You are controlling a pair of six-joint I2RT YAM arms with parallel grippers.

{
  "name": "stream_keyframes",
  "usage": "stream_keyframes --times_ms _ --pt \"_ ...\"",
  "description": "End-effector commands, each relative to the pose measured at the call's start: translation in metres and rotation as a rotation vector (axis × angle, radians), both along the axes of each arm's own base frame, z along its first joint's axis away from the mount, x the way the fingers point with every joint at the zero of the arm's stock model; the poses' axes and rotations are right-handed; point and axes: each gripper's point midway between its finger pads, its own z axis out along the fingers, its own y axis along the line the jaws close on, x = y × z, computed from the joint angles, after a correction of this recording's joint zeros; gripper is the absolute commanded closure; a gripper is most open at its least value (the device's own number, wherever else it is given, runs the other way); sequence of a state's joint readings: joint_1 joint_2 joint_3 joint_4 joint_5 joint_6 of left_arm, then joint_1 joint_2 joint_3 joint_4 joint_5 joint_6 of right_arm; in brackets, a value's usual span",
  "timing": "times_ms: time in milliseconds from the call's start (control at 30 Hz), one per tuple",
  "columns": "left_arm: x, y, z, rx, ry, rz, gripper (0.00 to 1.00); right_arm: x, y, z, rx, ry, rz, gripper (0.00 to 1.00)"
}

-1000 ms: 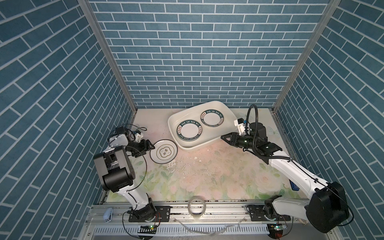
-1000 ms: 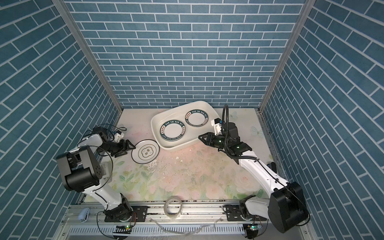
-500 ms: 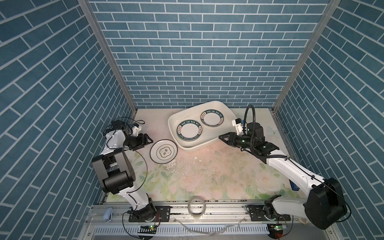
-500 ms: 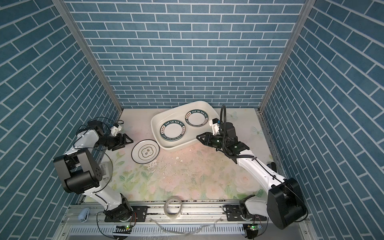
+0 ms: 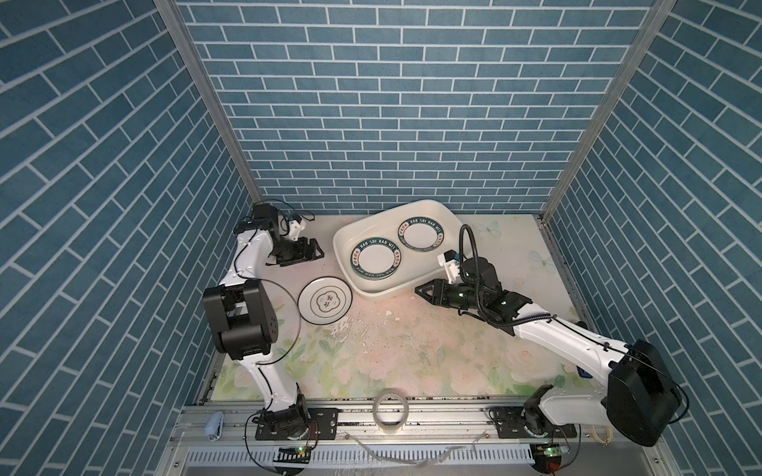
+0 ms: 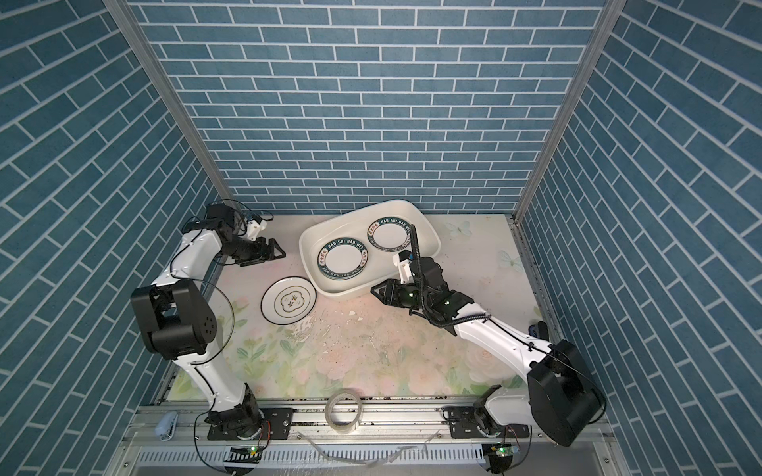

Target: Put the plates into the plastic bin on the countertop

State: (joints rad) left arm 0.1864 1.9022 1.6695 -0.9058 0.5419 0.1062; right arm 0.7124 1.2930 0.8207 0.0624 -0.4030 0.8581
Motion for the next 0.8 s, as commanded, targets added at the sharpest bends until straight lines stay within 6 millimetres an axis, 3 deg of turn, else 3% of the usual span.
stream_keyframes --times_ms 0,233,400,767 --pt "0.014 0.007 -0.027 -0.001 0.090 0.072 0.13 0.001 -0.007 0.011 0.010 -0.041 -0.060 0.65" --pt "0.029 0.012 -0.054 -0.005 0.151 0.151 0.14 -0.006 -0.015 0.011 -0.027 -0.063 -0.058 0.65" --pt "0.022 0.011 -0.071 -0.013 0.219 0.175 0.16 -0.007 -0.014 0.010 -0.035 -0.069 -0.041 0.65" --pt "0.013 0.002 -0.090 -0.049 0.274 0.162 0.18 -0.013 -0.022 0.008 -0.029 -0.082 -0.054 0.65"
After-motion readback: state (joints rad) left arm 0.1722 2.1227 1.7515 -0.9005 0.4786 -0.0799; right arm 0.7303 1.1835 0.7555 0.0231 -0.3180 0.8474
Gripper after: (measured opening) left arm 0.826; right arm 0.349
